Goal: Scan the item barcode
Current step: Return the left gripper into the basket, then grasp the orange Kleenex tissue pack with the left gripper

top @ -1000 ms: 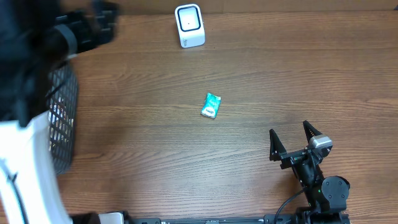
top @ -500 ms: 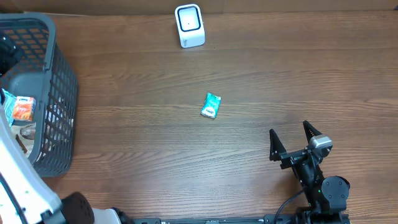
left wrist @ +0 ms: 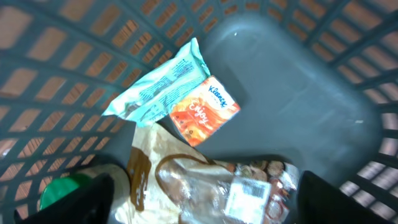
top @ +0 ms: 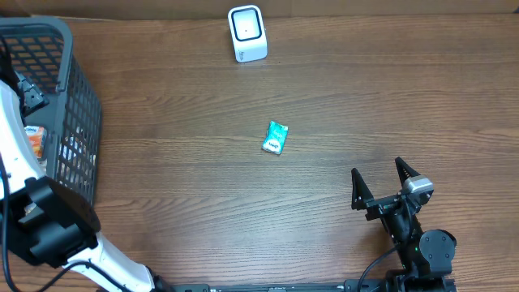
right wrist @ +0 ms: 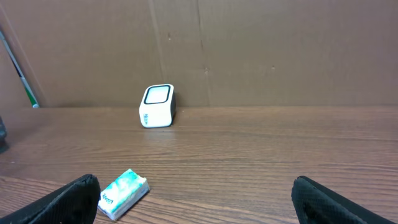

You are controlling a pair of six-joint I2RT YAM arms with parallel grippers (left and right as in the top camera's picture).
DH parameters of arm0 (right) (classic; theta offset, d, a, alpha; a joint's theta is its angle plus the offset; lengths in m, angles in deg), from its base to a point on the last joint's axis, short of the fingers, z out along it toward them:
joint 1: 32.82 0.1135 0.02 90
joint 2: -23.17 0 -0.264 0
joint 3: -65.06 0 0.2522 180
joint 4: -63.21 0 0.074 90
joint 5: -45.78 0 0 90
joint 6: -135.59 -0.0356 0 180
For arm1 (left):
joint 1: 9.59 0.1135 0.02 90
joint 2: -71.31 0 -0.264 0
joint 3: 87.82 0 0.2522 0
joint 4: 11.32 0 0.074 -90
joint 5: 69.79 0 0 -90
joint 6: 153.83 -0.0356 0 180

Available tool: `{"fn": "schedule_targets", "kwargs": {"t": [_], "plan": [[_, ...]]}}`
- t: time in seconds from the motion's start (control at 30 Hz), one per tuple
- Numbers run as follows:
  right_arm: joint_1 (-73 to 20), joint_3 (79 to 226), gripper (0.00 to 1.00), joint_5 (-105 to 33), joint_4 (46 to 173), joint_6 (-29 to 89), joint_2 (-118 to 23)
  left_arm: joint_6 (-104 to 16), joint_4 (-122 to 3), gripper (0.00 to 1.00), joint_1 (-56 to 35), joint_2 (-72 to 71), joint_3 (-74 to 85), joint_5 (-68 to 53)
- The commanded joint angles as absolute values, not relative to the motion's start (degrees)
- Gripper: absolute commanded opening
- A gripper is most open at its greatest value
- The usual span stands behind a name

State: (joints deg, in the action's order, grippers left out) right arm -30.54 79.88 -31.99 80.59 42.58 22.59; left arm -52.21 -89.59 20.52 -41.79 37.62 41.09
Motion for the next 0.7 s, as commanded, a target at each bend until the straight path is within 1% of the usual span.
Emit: {"fn": "schedule_targets", "kwargs": {"t": [0.0,0.03,0.4,0.67], "plan": [[-30.4,79.2,1.0,-31.7,80.3,42.4,23.0,-53.6,-88.5,0.71,21.6,-45.0,37.5,44.0],[-30.4,79.2,1.0,-31.7,80.3,42.4,23.0,-53.6,-88.0,0.68,21.7,-45.9,37.5,44.0],[-30.4,79.2,1.0,-31.7,80.3,42.4,23.0,-53.7,-83.9,0.71,23.7,-55.1,37.5,44.0],[-30.4,79.2,1.0,-31.7,80.3,42.3,23.0,-61.7,-79.9,0.71,23.9,-61.6,37.5,39.0]]}}
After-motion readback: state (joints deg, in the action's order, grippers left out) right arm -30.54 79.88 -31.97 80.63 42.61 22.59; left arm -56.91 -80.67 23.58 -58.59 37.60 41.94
